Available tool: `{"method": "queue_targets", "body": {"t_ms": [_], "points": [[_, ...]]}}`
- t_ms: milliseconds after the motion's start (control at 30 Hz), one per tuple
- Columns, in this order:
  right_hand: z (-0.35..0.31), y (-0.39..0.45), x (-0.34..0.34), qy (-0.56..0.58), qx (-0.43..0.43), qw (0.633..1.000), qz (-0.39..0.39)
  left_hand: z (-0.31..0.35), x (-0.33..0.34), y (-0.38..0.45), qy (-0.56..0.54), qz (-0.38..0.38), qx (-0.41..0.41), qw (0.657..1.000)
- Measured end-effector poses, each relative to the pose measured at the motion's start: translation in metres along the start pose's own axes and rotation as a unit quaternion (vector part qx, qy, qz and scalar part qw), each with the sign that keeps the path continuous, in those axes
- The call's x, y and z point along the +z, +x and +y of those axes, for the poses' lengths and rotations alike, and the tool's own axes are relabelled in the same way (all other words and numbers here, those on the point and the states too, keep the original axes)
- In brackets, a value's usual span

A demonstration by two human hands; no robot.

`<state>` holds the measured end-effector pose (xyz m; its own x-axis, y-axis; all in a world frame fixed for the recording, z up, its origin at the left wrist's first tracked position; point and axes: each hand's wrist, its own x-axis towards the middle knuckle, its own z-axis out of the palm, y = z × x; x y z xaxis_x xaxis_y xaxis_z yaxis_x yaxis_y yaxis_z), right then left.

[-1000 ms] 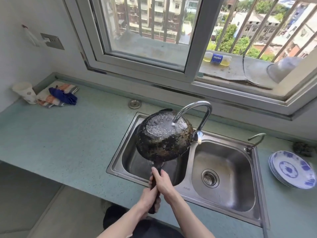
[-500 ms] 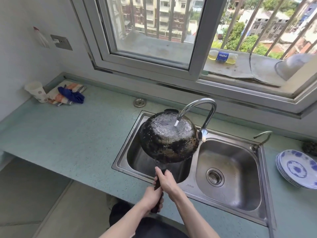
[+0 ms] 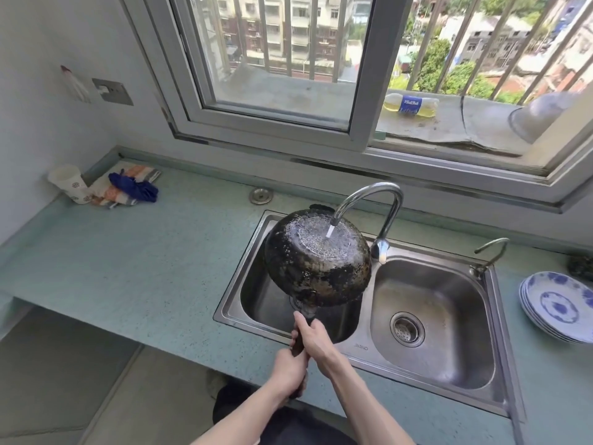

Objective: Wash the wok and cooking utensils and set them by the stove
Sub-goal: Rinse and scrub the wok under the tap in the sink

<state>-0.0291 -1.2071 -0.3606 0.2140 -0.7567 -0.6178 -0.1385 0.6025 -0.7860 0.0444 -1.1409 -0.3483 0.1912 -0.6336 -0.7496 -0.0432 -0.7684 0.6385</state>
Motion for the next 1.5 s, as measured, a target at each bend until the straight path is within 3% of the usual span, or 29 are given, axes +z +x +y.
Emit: {"method": "queue_targets", "body": {"t_ms": [333, 800, 1500], "points": [[-0.002, -0.001, 0.003, 0.017, 0.009, 1.0, -0.008, -0.005, -0.004, 0.007, 0.031, 0.014, 0.0, 0.999], [0.008, 0.005, 0.015, -0.158, -0.01, 0.983, 0.09, -0.001, -0.011, -0.003, -0.029, -0.058, -0.035, 0.997], [0.004, 0.002, 0.012, -0.196, -0.012, 0.977, 0.085, -0.002, -0.007, -0.005, -0.042, -0.074, -0.036, 0.996]]}}
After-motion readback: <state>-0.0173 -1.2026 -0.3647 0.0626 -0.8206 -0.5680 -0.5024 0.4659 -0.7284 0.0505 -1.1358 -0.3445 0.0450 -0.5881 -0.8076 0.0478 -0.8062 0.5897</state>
